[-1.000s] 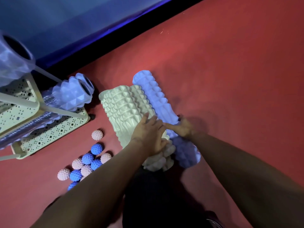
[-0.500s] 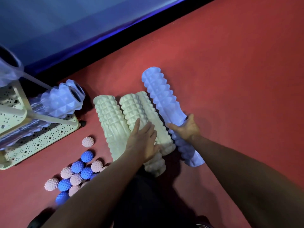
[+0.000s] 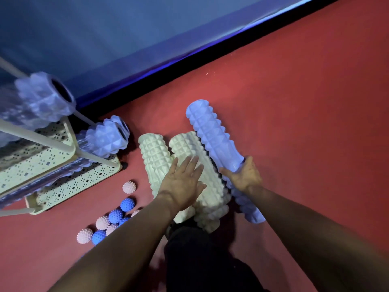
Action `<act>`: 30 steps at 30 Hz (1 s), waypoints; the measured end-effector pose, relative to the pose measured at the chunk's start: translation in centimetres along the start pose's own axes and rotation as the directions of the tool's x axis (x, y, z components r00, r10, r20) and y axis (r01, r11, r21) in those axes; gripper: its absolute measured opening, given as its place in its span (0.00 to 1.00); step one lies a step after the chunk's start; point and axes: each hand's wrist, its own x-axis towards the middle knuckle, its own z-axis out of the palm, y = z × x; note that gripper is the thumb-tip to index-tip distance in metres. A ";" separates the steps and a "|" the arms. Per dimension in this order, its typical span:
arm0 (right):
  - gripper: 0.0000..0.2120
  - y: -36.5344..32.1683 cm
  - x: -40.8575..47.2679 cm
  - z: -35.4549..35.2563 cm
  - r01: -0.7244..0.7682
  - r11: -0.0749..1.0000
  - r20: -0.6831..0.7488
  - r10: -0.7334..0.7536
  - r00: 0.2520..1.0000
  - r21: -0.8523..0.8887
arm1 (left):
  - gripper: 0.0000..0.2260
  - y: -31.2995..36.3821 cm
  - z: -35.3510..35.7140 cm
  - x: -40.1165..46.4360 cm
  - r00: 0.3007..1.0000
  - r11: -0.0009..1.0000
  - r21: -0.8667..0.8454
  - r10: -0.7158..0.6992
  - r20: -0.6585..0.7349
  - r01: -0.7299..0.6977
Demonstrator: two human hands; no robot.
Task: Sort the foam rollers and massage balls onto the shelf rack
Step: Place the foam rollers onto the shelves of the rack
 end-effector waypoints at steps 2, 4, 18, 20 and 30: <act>0.39 -0.9 -0.9 -1.1 0.033 0.999 -0.014 -0.033 0.999 -0.011 | 0.29 -0.8 -1.2 -1.3 0.999 1.000 0.002 -0.029 -0.017 0.029; 0.39 -2.3 -2.3 -2.4 0.071 0.997 -0.032 -0.071 0.997 0.001 | 0.30 -1.9 -2.7 -3.0 0.998 0.998 0.001 -0.061 -0.032 0.061; 0.37 -17.4 -19.3 -18.2 0.546 0.798 0.066 -0.549 0.833 -0.255 | 0.33 -7.6 -17.7 -24.5 0.852 0.939 0.068 -0.273 -0.447 0.337; 0.33 -19.4 -22.7 -20.1 0.616 0.718 0.098 -0.623 0.776 -0.323 | 0.33 -7.7 -19.0 -27.6 0.809 0.927 0.094 -0.264 -0.525 0.364; 0.38 -24.4 -35.1 -24.3 0.723 0.455 0.230 -0.741 0.631 -0.520 | 0.40 -6.9 -21.6 -39.5 0.718 0.848 0.208 -0.253 -0.649 0.487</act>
